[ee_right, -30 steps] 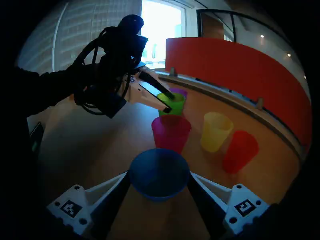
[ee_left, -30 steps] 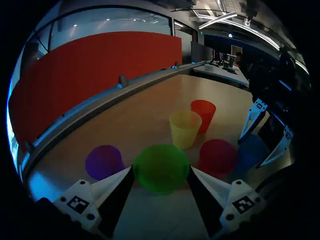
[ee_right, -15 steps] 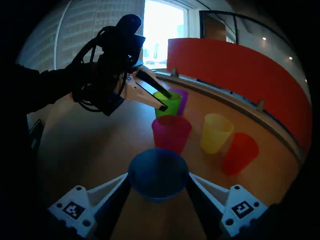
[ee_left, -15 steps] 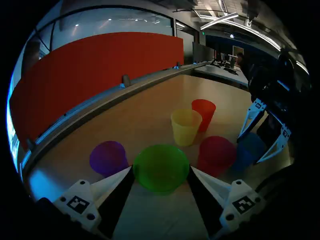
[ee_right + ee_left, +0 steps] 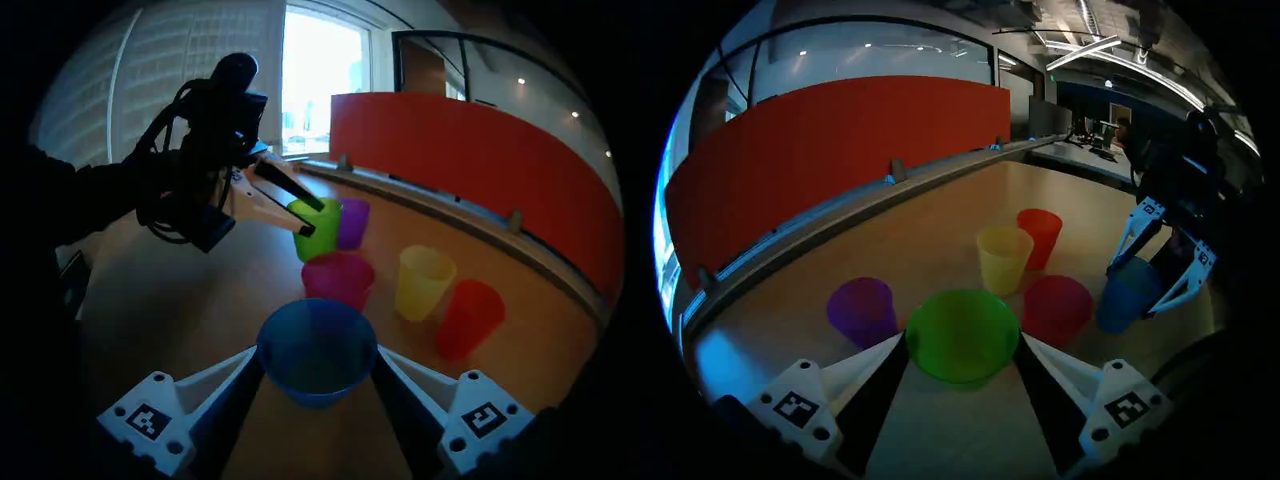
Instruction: Pour water
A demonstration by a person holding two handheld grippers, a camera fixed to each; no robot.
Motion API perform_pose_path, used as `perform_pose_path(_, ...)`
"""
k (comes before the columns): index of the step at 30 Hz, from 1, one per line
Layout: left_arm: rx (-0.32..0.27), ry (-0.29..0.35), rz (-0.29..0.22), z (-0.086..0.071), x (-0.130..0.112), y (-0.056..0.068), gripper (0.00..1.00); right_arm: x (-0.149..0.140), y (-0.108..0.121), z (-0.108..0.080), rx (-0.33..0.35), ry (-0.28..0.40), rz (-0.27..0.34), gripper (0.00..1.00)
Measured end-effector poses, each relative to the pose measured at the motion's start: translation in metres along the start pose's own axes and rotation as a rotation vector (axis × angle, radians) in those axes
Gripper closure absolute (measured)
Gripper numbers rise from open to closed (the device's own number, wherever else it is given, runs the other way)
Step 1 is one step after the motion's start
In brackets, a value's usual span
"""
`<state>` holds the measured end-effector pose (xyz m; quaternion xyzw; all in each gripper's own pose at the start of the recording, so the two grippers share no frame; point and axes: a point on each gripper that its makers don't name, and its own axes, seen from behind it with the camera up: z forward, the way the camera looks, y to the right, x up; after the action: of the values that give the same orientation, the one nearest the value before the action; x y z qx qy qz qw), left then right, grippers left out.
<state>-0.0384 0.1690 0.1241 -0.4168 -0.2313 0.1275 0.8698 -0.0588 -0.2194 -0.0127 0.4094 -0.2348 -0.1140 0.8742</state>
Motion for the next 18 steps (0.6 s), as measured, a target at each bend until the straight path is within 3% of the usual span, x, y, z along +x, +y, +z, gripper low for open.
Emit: perform_pose_path(18, 0.055, 0.127, 0.002, -0.075, 0.027, 0.026, 0.12, 0.070, 0.019, -0.045, -0.079, 0.127, -0.013, 0.10)
